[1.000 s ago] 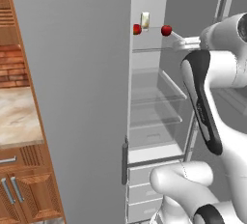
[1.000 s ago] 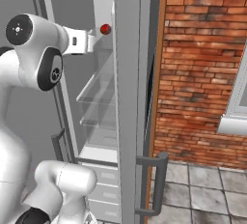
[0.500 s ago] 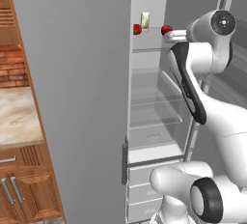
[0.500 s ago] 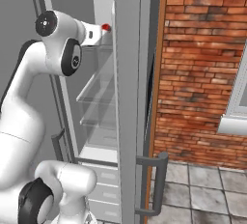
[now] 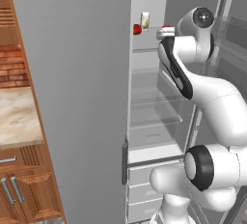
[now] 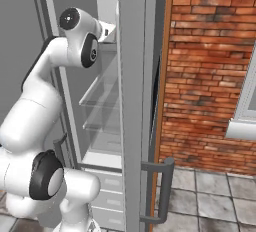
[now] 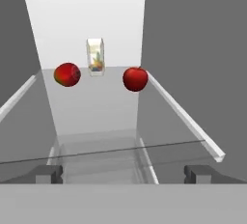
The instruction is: Pick the apple and mango from the fridge and place them on the plate next to the blender to make a fruit smoothie.
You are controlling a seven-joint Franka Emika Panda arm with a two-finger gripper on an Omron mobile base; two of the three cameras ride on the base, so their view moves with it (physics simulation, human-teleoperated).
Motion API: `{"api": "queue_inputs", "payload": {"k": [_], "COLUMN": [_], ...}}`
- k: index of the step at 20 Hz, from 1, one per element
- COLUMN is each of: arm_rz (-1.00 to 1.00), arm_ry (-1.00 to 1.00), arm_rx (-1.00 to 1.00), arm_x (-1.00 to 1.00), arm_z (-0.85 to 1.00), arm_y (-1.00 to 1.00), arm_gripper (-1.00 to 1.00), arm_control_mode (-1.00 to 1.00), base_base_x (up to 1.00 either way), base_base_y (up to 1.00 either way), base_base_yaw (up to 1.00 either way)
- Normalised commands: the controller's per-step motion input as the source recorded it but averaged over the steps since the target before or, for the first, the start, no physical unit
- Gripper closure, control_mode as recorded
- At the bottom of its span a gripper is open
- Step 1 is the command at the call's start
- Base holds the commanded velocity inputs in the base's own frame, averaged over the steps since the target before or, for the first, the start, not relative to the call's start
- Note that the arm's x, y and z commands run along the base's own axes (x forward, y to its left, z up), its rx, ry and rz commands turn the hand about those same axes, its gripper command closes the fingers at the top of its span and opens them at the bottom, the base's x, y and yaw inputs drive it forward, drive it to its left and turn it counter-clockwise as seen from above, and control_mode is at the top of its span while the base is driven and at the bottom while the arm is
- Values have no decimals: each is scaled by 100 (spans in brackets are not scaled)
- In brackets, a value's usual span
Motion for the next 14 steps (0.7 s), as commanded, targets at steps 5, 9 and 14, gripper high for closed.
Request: {"api": "queue_inputs", "payload": {"k": [5,9,14], "arm_rz": [0,0,0], "arm_ry": [4,0,0], "arm_rx": [1,0,0], "arm_x": [56,48,40], "arm_z": [-8,-6,-13], "arm_y": [-18,-13,-24], "arm_gripper": [-100,-100,-100], "arm_control_mode": [-100,-100,-100], "base_base_x": [0,0,0], "base_base_y": [0,0,0], "base_base_yaw": [0,0,0]}}
